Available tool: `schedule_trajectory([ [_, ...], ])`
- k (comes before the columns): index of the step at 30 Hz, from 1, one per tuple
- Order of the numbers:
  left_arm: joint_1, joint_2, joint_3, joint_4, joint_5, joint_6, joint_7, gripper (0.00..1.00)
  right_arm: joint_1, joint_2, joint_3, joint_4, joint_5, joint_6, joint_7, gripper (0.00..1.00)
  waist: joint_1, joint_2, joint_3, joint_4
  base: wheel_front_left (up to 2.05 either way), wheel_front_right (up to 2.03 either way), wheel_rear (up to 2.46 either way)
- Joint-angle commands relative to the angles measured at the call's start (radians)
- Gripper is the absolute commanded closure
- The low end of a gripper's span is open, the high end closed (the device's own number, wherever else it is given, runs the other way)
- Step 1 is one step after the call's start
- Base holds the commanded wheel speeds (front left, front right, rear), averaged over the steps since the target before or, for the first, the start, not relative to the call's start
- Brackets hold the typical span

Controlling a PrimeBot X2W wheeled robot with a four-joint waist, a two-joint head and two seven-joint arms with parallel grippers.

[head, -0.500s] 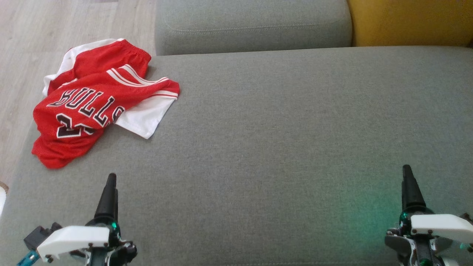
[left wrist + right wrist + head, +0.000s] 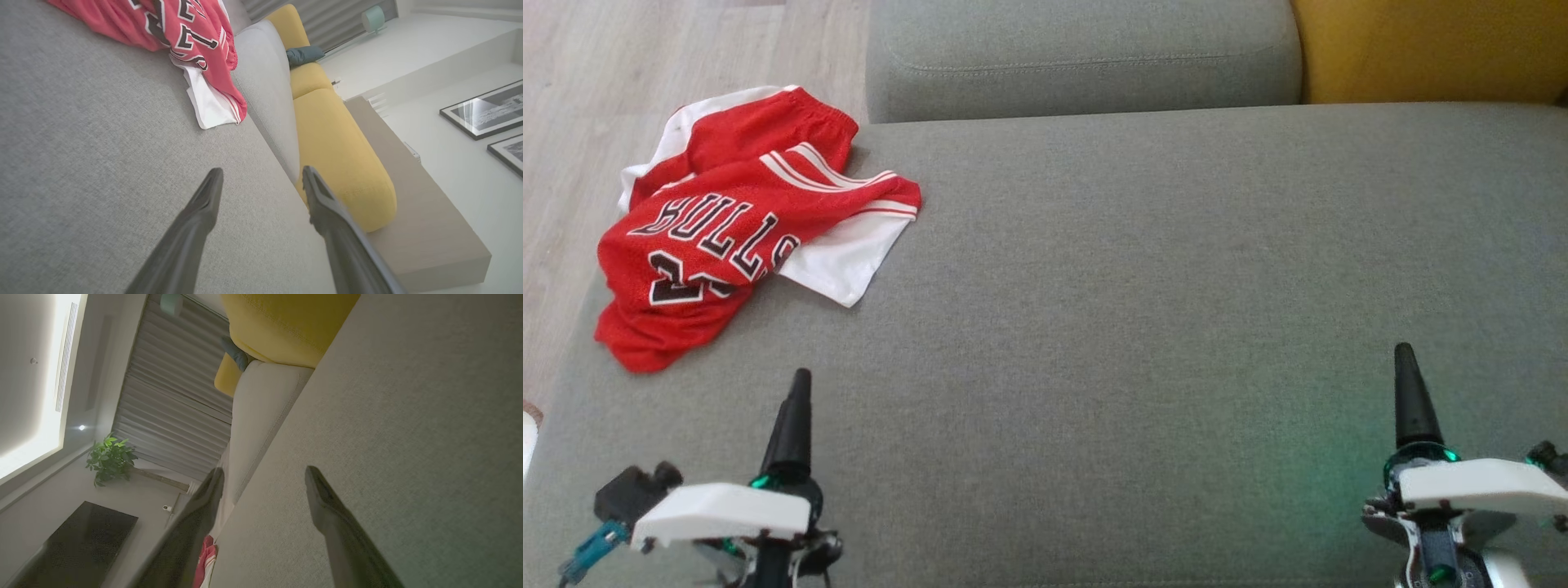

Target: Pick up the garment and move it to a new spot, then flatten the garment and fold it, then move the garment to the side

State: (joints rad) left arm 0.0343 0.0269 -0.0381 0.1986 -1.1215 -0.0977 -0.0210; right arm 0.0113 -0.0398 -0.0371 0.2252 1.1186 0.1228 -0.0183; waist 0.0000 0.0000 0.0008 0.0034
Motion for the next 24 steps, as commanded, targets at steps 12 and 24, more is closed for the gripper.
schedule_trajectory([
  [12, -0.039, 0.013, -0.022, -0.054, 0.209, 0.008, -0.046, 0.0, -0.033, -0.006, 0.048, -0.055, -0.197, 0.004, -0.047, 0.0, 0.0, 0.0, -0.001, -0.001, 0.0, 0.0, 0.0],
  [24, -0.037, 0.015, -0.036, -0.065, 0.374, 0.022, -0.081, 0.0, -0.039, -0.007, 0.075, -0.064, -0.351, 0.004, -0.082, 0.0, 0.0, 0.0, 0.004, 0.002, 0.0, 0.0, 0.0],
])
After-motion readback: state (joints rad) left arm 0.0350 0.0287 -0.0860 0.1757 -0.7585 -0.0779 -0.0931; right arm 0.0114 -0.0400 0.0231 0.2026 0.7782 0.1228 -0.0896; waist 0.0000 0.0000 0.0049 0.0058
